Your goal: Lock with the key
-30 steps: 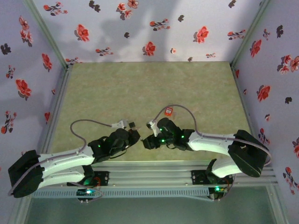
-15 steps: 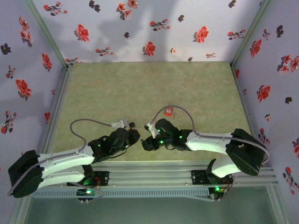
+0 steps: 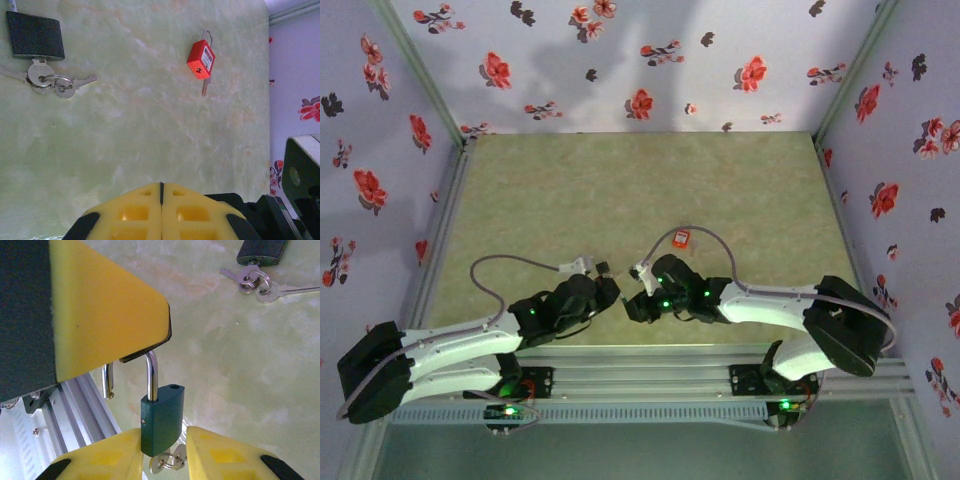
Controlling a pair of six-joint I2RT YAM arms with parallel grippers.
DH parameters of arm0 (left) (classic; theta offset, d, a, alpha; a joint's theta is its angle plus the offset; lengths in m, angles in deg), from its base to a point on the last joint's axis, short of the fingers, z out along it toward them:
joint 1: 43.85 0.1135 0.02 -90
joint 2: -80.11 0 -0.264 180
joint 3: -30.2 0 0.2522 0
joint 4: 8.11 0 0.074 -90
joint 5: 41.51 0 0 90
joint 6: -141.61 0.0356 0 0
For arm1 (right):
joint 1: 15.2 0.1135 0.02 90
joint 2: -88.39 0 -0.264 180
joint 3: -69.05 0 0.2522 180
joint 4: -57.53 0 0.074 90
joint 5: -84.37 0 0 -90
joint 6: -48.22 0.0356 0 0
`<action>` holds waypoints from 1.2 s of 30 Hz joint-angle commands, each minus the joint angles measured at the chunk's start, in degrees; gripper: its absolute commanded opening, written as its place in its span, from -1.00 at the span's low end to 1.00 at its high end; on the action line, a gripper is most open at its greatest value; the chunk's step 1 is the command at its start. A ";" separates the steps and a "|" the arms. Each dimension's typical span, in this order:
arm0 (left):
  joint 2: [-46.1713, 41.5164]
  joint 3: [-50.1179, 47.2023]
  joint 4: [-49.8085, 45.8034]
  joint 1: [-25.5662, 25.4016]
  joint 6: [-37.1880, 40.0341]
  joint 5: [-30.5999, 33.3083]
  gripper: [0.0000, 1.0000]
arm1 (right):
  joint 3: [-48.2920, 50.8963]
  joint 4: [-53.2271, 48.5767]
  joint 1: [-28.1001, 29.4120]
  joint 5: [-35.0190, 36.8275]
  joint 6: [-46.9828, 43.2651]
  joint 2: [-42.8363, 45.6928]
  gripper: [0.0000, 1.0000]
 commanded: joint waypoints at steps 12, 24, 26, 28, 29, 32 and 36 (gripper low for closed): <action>-0.14 0.86 1.87 -1.04 0.64 0.68 -1.00 | -0.89 -0.06 0.34 1.65 -0.86 0.20 -0.57; -0.48 0.21 2.51 -1.42 0.68 0.64 -1.00 | -0.61 -0.04 0.34 2.24 -0.79 0.67 -0.68; -1.25 -0.05 2.48 -1.45 1.01 0.69 -1.00 | -0.41 0.17 0.39 2.28 -0.68 1.12 -0.69; -2.50 -0.78 2.87 -1.40 1.59 0.72 -1.00 | -0.08 0.44 0.34 2.32 -0.68 1.71 -0.74; -3.05 -1.14 3.00 -1.40 1.78 0.78 -1.00 | 0.15 0.58 0.36 2.19 -0.74 1.98 -0.78; -5.54 -3.23 4.39 -1.39 1.92 1.04 -1.00 | 0.95 1.47 0.40 1.91 -0.59 3.32 -0.81; -8.41 -5.56 5.45 -1.39 2.03 1.23 -1.00 | 1.66 2.74 0.34 0.47 -0.51 4.44 -0.85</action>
